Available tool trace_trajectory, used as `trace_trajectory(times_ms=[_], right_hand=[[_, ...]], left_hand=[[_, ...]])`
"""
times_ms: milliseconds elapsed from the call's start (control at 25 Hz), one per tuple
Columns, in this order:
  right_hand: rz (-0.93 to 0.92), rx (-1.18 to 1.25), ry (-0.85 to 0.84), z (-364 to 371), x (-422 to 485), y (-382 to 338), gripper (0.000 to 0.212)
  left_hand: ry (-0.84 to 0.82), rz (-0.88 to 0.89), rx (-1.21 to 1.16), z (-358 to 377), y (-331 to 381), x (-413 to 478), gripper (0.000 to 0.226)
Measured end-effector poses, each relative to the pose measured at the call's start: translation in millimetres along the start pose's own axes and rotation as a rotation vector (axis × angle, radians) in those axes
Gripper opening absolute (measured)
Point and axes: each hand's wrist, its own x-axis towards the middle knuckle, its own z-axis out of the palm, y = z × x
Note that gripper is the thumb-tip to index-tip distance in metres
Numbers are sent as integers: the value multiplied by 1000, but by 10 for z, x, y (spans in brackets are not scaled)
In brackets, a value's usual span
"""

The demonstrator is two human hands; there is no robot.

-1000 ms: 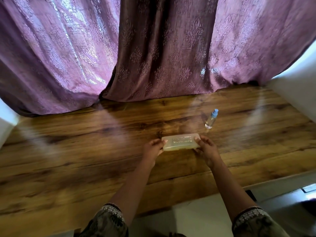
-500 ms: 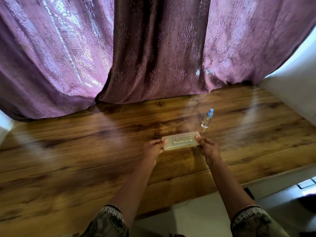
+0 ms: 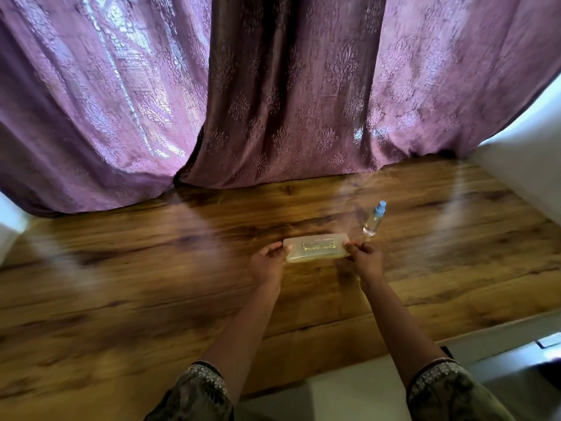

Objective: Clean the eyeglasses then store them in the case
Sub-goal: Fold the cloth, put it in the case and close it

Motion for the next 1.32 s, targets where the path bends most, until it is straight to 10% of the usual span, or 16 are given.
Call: trace_trajectory(times_ms=[1320], right_hand=[[137, -185, 15, 829, 882, 80, 15]], left_hand=[[136, 19, 316, -25, 200, 768, 33]])
